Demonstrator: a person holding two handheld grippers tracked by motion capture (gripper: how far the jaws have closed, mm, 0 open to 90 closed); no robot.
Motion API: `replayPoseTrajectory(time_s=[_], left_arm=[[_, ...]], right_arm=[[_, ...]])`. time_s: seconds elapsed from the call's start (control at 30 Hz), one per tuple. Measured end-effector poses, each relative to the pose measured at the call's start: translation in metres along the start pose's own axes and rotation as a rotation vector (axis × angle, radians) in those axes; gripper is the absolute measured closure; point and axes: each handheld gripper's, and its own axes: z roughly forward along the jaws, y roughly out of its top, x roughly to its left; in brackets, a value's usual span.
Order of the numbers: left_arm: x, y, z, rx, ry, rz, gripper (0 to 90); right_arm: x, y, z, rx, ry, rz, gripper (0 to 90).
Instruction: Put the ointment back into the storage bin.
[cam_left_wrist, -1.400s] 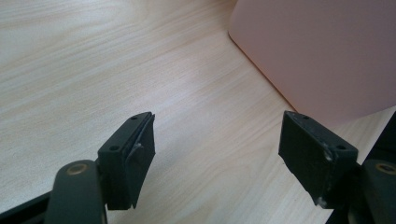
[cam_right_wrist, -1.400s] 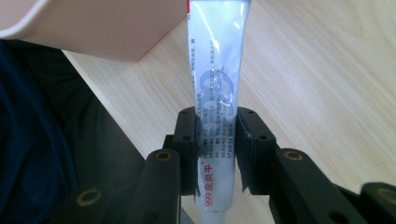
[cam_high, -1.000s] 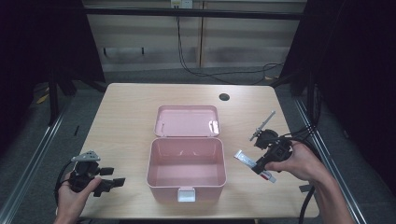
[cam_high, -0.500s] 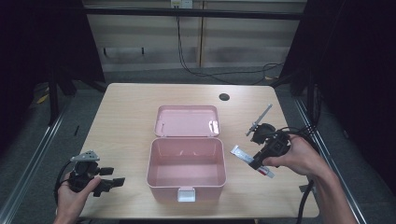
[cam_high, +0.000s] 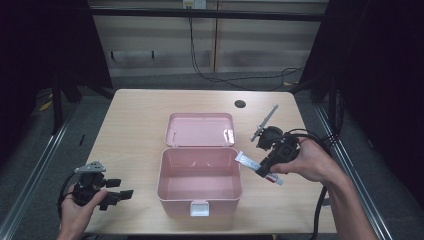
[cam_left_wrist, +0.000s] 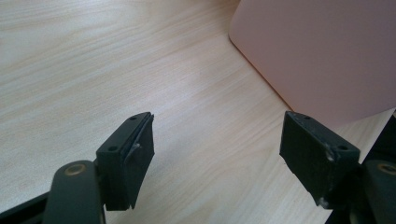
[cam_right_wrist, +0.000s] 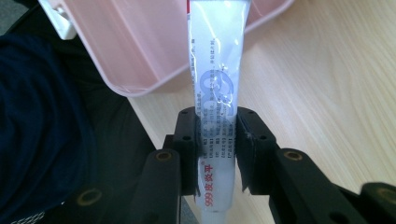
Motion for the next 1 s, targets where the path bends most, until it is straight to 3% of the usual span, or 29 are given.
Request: replayPoseTrajectory(time_s=[0.6,1.0], left_arm=[[0.000,0.000,-0.001,-0.002,-0.001,0.002,25.5],[0.001,0.000,-0.001,-0.001,0.000,-0.005,25.5]], right_arm=[[0.018,0.043,0.009,0.021,0.028,-0.106,71.6],[0.027,0.071,0.020,0.021,0.022,-0.136,71.6]])
